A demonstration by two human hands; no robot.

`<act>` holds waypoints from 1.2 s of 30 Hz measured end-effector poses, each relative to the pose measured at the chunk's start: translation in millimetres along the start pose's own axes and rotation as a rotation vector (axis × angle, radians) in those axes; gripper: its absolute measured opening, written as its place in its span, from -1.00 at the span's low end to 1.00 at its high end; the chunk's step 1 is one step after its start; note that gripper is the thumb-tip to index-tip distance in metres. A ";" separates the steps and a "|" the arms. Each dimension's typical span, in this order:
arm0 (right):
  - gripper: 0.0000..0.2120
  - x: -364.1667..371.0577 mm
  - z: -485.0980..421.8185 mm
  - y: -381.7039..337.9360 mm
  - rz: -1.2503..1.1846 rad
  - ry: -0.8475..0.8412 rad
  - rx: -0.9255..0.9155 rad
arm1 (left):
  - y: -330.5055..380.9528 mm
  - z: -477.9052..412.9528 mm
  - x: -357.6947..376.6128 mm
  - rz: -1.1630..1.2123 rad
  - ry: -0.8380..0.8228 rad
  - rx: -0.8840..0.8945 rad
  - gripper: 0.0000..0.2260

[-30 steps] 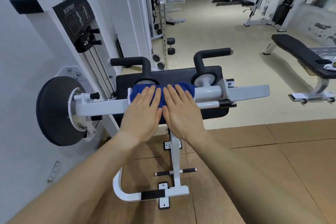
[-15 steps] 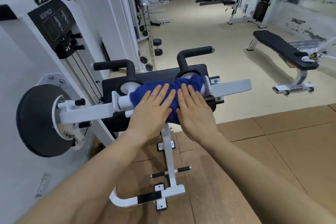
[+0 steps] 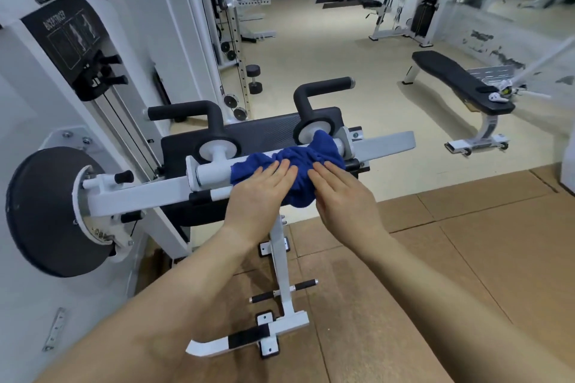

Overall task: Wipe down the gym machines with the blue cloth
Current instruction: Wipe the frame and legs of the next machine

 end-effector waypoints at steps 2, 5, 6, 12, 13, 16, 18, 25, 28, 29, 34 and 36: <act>-0.62 -4.6 -12.4 -8.4 -0.013 0.007 0.014 | -0.8 -1.0 -1.0 0.075 0.050 0.013 -0.49; -0.46 -2.7 -30.5 -23.5 -0.004 -0.090 0.081 | -15.0 6.3 -12.3 0.169 0.144 -0.001 -0.57; -0.47 -0.9 -35.3 -27.3 -0.001 -0.111 0.101 | -21.6 10.7 -17.0 0.172 0.174 -0.015 -0.64; -0.79 3.7 -51.1 -52.7 -0.172 -0.130 0.105 | -42.4 19.9 -30.2 0.125 0.185 -0.084 -0.71; -0.82 -0.2 -50.9 -52.1 -0.204 -0.149 0.129 | -40.1 16.8 -32.3 0.145 0.184 -0.082 -0.71; -0.82 -17.1 -40.7 -32.0 -0.296 -0.162 0.242 | -23.1 4.6 -34.6 0.199 0.193 -0.063 -0.76; -0.80 -30.9 -28.4 -12.7 -0.332 -0.142 0.265 | -3.5 -5.2 -31.3 0.215 0.179 -0.047 -0.80; -0.79 -67.3 16.1 105.8 -0.399 -0.249 0.359 | 101.9 -65.7 -17.7 0.242 0.210 0.025 -0.80; -0.85 -78.4 34.2 167.6 -0.396 -0.312 0.371 | 156.8 -100.4 -4.6 0.235 0.163 0.022 -0.80; -0.85 -81.1 39.3 186.6 -0.377 -0.340 0.364 | 173.4 -110.9 1.4 0.225 0.134 0.012 -0.79; -0.84 -90.3 27.7 258.0 -0.419 -0.342 0.310 | 210.6 -158.7 23.6 0.200 0.085 -0.218 -0.75; -0.79 -88.6 3.6 269.9 -0.481 -0.253 0.283 | 212.1 -173.1 25.8 0.173 0.068 -0.349 -0.65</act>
Point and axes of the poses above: each hand's wrist, its own z-axis away from the middle knuckle, its own x-axis out of the palm, y = z × x, the point moved 4 cm from there along -z, towards the middle knuckle, and after that the axes turned 10 degrees about -z, right-handed, at the moved point
